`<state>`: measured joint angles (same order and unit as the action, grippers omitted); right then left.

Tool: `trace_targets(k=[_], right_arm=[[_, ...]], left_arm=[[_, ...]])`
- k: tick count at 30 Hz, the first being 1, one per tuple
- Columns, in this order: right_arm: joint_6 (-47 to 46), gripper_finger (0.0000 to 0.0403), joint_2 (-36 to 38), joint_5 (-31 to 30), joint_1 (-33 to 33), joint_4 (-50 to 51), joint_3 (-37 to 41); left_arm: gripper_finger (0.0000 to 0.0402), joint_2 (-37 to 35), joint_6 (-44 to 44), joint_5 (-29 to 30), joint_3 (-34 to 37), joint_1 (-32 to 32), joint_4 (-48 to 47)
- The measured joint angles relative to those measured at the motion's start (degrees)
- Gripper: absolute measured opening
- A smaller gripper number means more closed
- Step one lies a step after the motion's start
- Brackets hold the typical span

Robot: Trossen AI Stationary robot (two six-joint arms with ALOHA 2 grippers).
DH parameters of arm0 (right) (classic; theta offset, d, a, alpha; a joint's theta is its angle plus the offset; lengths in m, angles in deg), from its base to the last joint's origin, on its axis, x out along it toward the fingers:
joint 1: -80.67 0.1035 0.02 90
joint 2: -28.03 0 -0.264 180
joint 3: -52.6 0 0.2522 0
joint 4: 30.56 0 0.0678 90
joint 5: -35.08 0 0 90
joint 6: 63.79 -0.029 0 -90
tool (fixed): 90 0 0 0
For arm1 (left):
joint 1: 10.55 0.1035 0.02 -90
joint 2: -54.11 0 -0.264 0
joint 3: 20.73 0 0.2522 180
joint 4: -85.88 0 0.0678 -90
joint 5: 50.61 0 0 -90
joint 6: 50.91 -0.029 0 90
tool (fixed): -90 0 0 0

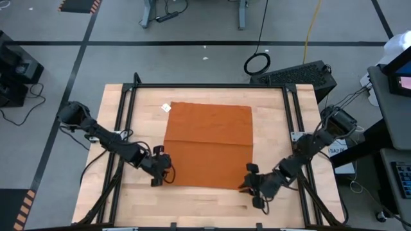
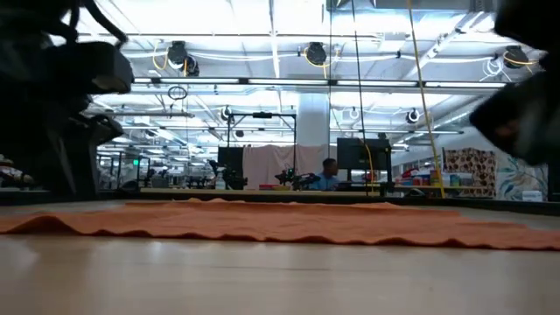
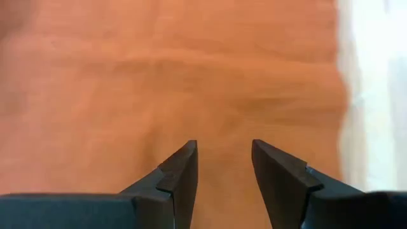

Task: Roll towel
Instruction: Roll the brown towel

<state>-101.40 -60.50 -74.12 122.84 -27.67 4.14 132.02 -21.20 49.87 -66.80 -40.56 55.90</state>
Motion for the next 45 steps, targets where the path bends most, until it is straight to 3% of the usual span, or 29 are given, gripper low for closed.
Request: trace_targets(k=[4, 9, 15, 20, 27, 45], right_arm=[[-3.0, 0.0080, 0.0, 0.1, 3.5, 6.2, 0.0], [-4.8, 0.0128, 0.0, -1.4, 5.7, 10.3, 0.0], [-0.1, 0.0189, -0.1, -7.9, 7.1, 10.8, 0.0], [0.5, 0.0204, -0.2, -7.9, 7.1, 13.5, 0.0], [1.2, 0.0176, -0.2, -7.8, 7.1, 14.7, 0.0], [0.3, 0.0016, -0.3, -4.5, 7.1, 15.4, 0.0]], left_arm=[[0.0154, 0.0, 0.0, 0.2, -0.8, -2.6, 2.5], [0.0162, 0.0, -0.4, 1.7, -0.8, -5.8, 3.4], [0.0223, 0.0, -0.1, 6.6, -0.8, -9.8, 3.4], [0.0274, 0.0, 0.0, 9.3, -0.8, -12.3, 3.5], [0.0287, 0.0, 0.0, 9.6, -0.8, -14.4, 3.8], [0.0287, 2.6, 4.4, 9.6, -0.7, -20.9, 3.2]])
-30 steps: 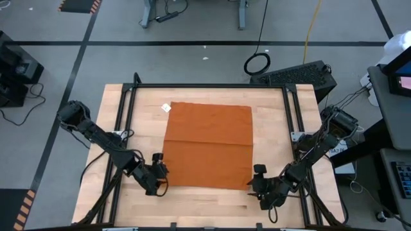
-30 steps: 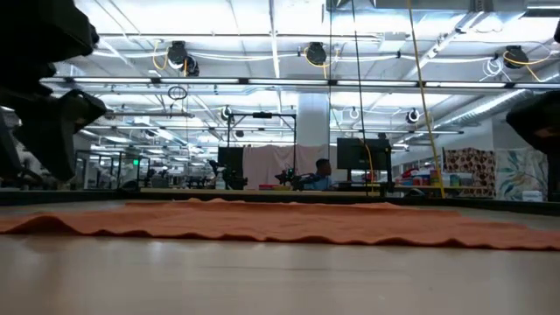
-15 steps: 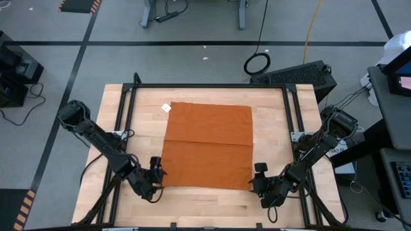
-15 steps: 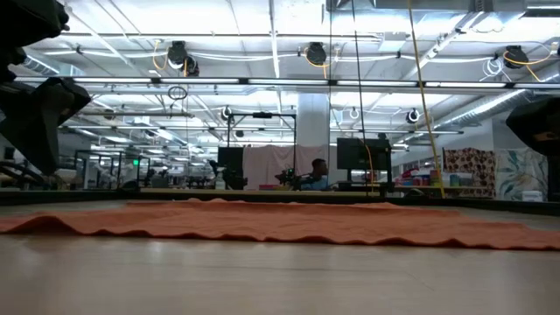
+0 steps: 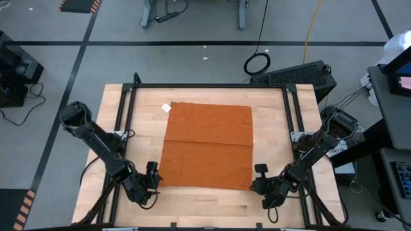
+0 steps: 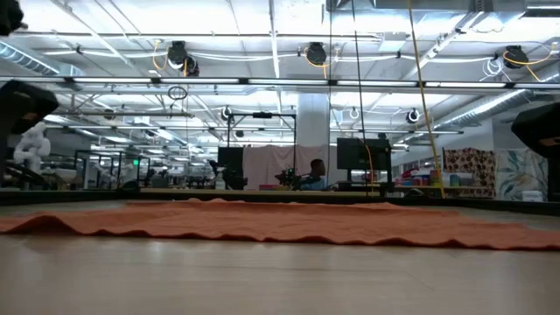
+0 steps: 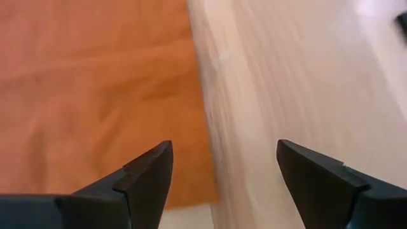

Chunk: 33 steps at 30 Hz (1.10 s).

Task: Roll towel
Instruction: Roll the brown towel

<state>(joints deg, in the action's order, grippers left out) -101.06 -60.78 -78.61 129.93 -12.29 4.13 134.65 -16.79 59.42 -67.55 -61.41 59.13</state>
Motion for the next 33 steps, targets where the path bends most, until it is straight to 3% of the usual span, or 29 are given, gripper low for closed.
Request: trace_targets(k=[5, 11, 28, 33], right_arm=[[-1.4, 0.0006, 0.0, 0.0, 0.0, 0.0, 0.0], [-2.4, 0.0002, 0.0, 0.0, 0.0, 0.1, 0.0], [-2.6, 0.0000, 0.0, -0.7, 1.7, 0.0, 0.0], [-2.6, 0.0000, 0.0, -1.6, 2.0, -3.0, 0.0]], left_arm=[[0.0278, 4.7, 0.1, 1.0, 0.0, -0.6, 0.0], [0.0234, 7.0, 3.7, 1.3, -0.2, -0.7, 0.2], [0.0014, 7.5, 3.2, 4.7, -1.6, 0.6, -4.9], [0.0014, 7.6, 2.9, 2.7, -5.0, 0.7, -8.5]])
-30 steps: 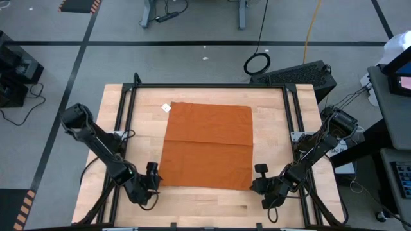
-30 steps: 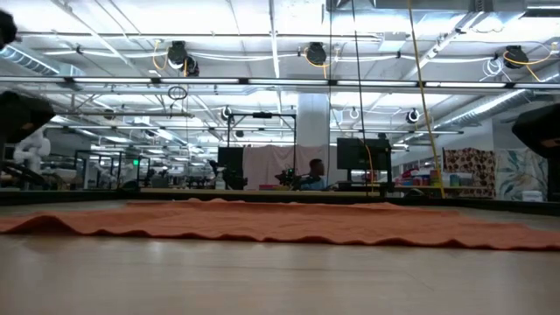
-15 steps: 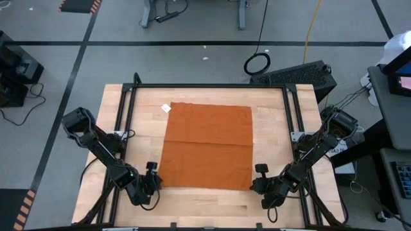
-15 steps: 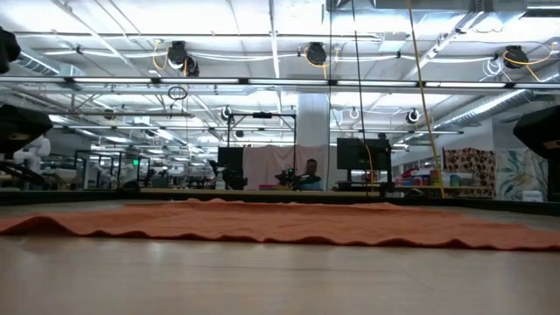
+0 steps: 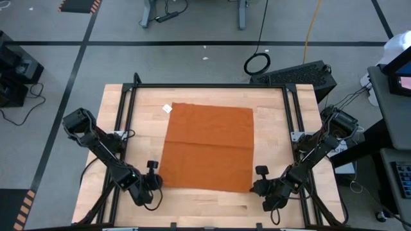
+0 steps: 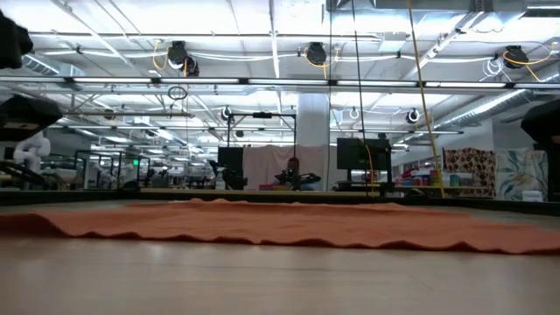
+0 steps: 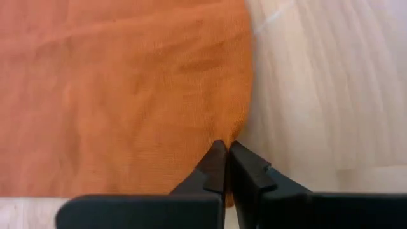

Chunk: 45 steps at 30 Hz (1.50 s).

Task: Roll towel
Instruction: Roll the brown towel

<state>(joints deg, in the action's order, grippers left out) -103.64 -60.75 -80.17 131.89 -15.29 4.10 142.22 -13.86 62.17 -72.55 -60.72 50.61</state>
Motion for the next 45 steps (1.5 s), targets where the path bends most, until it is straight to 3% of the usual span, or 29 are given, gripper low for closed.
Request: trace_targets(k=[5, 11, 17, 22, 27, 30, 38, 45], right_arm=[[0.0, 0.0000, 0.0, 2.8, 0.0, -5.2, -0.6], [1.9, 0.0000, 0.4, 2.8, 0.3, -2.3, -4.6], [2.9, 0.0000, 2.4, 0.3, -0.5, 11.6, -10.4], [3.3, 0.0000, 4.7, -6.4, -0.6, 27.2, -16.2], [2.7, 0.0000, 5.6, -15.4, -0.7, 40.8, -19.5], [2.6, 0.0000, 5.6, -19.1, -1.5, 44.7, -19.6], [-0.9, 0.0000, 5.6, -19.8, -7.8, 51.7, -19.6], [2.5, 0.0000, 5.6, -24.0, -12.9, 55.8, -19.6]], left_arm=[[0.0015, 0.0, -0.5, -4.2, -4.5, -0.1, -4.2], [0.0015, -0.1, -3.3, -3.0, -11.0, -0.2, -14.3], [0.0015, -0.1, -4.5, 0.9, -16.6, 0.9, -26.1], [0.0015, -0.1, -6.3, 7.2, -19.0, 2.9, -31.9], [0.0015, -0.1, -6.5, 15.3, -19.3, 8.0, -37.1], [0.0015, -0.2, -9.3, 17.1, -19.3, 12.0, -37.4], [0.0015, -0.2, -15.2, 20.2, -19.3, 23.0, -37.9], [0.0015, -0.2, -17.8, 21.7, -19.3, 30.2, -37.8]])
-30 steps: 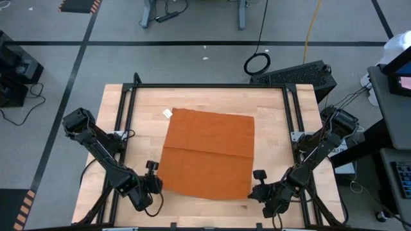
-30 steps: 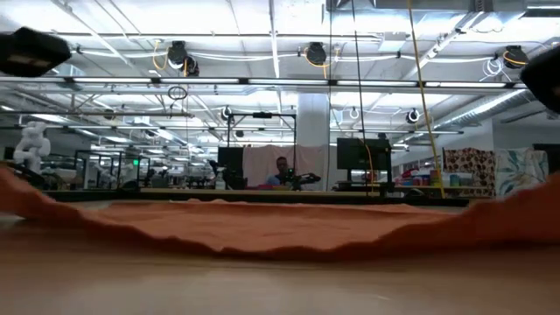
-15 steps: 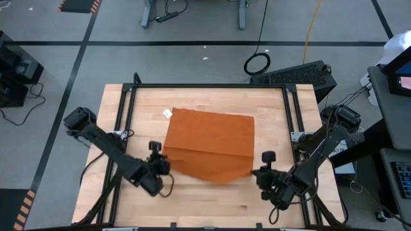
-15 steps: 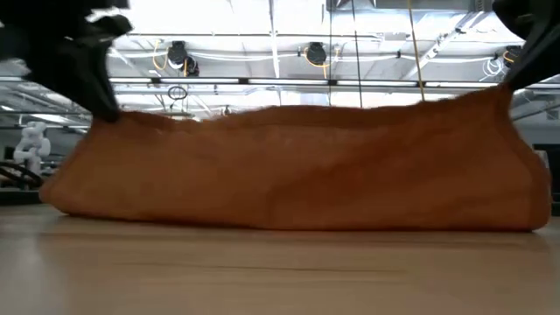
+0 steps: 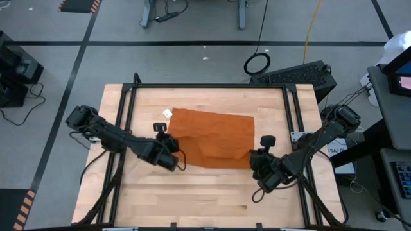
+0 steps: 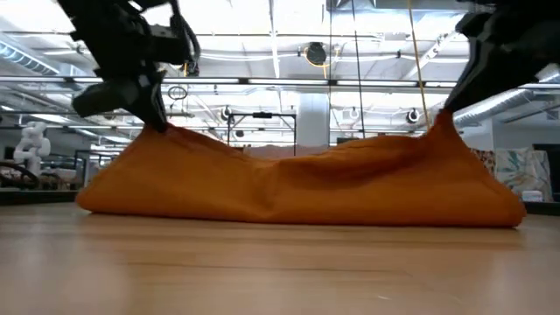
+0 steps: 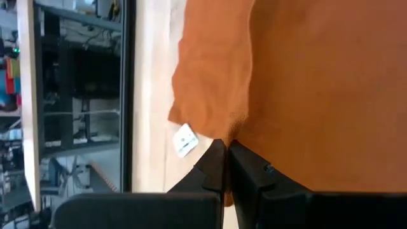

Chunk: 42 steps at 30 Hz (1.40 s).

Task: Roll towel
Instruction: Roll the brown towel

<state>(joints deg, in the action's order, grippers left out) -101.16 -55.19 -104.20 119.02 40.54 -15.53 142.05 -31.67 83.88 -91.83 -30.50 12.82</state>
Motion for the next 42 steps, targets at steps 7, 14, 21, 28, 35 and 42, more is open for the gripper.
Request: trace_targets(k=[7, 14, 21, 28, 35, 42], right_arm=[[0.5, 0.0000, 0.0, -3.0, -5.0, 5.0, 0.0], [0.6, 0.0000, 0.0, -3.3, -8.6, 4.2, 0.2], [1.3, 0.0000, 0.0, -4.1, -11.9, 0.7, 4.8], [2.2, 0.0000, 0.0, -8.9, -15.3, -0.3, 6.1], [5.8, 0.0000, 0.0, -6.4, -20.2, -2.8, 6.4], [6.9, 0.0000, 0.0, -6.1, -23.1, -7.7, 8.6]], left_arm=[[0.0015, 0.0, -4.1, 0.8, 0.0, 8.6, 2.1], [0.0015, 0.0, -10.3, -0.3, 0.0, 15.2, 7.5], [0.0015, 0.0, -16.8, -3.7, 0.0, 20.2, 13.5], [0.0015, 0.0, -17.0, -4.2, 0.2, 24.1, 14.2], [0.0015, 0.0, -18.5, -7.9, 4.6, 27.5, 20.0], [0.0015, 0.0, -18.8, -8.2, 7.0, 28.7, 24.0]])
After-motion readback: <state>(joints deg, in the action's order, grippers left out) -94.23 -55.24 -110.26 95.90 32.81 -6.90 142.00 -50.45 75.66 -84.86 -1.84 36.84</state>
